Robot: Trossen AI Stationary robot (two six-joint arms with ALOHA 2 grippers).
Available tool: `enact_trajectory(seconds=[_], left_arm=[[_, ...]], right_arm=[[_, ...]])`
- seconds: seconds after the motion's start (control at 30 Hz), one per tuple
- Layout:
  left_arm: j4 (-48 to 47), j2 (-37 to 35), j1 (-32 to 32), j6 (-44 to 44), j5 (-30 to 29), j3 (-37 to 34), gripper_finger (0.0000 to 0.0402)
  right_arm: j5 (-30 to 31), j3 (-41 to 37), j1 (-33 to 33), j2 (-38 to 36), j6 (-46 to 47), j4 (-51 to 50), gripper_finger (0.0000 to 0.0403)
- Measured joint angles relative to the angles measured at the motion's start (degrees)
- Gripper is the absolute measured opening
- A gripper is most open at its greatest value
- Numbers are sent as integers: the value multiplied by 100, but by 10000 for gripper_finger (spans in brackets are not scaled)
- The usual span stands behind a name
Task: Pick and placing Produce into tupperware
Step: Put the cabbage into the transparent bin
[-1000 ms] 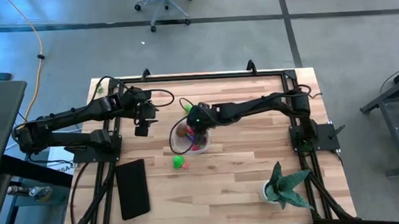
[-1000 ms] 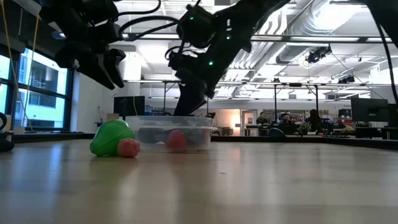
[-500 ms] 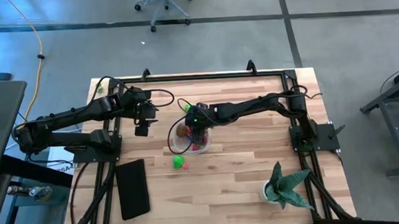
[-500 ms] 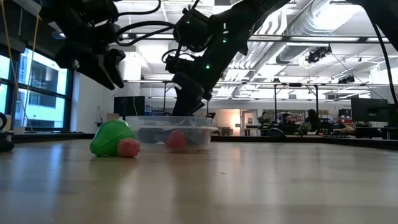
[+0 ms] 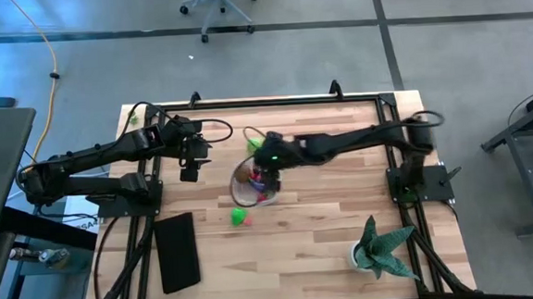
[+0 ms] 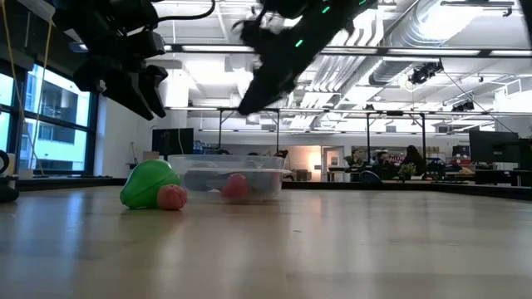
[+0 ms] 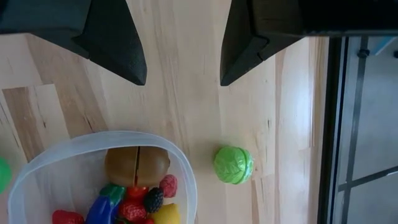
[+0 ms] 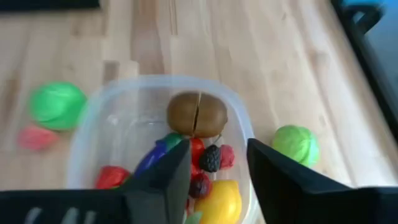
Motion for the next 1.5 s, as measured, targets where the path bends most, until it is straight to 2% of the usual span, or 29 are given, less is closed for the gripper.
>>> enact_trajectory(seconds=[0.27, 0.5, 0.67, 0.83, 1.5], left_arm=[[-1, 0, 2, 0, 0, 0, 193], [-1, 0, 1, 0, 0, 0, 193], [-1, 0, 2, 0, 0, 0, 193], [-1, 0, 2, 0, 0, 0, 193], [1, 0, 1, 0, 0, -1, 193]], right_arm=[[91, -2233, -27, -2178, 171, 998, 86], [58, -3478, -25, -3944, 553, 1084, 79], [54, -4053, 17, -4774, 548, 1182, 79], [54, -4336, 17, -5088, 547, 1179, 79], [55, -4366, 17, -5075, 541, 1178, 79]])
